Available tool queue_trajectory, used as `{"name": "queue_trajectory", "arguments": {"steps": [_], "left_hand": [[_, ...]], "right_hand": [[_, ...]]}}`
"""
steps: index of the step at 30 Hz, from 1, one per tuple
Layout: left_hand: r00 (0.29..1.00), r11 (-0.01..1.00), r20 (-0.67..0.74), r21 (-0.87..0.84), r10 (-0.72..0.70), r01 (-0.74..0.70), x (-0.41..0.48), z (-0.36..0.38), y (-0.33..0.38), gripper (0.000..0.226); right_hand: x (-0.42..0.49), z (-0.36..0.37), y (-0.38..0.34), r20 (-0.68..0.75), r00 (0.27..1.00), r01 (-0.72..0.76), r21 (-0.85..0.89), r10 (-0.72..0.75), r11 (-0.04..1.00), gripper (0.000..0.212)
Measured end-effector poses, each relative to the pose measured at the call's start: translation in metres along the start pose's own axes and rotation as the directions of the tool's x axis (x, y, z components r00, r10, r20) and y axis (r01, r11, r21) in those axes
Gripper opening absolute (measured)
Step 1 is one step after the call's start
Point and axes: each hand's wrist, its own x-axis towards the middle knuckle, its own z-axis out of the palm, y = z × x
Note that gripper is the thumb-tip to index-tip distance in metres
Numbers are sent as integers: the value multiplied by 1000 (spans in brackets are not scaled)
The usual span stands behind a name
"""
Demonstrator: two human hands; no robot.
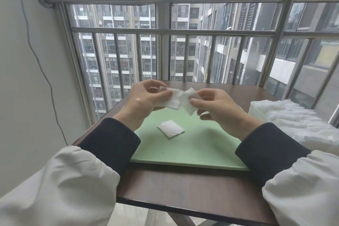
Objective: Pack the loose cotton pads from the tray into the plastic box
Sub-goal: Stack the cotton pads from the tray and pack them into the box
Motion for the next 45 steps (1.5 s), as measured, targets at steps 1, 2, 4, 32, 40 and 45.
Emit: {"name": "queue_trajectory", "arguments": {"steps": [1, 2, 4, 32, 40, 45], "left_hand": [[1000, 1000, -30, -4, -8, 8, 0, -1, -1, 22], [998, 1000, -52, -4, -17, 17, 1, -1, -1, 25], [998, 999, -55, 3, -35, 35, 1, -1, -2, 28], [961, 1000, 276, 10, -28, 26, -13, 16, 5, 39], [984, 990, -165, 132, 72, -51, -1, 8, -1, 23], [975, 982, -210, 185, 79, -40, 0, 9, -2, 23]], "right_hand": [[1, -2, 0, -66, 998, -13, 31, 15, 999, 6], [2, -4, -1, -119, 992, -20, 83, 29, 996, 5], [3, -7, -4, -134, 990, -7, 228, 38, 974, 3], [-1, 7, -4, -26, 997, 68, -68, -70, 995, 22], [2, 15, 4, 203, 978, 118, -715, 43, 689, 33], [3, 41, 3, 375, 920, 265, -812, 117, 520, 43]]}}
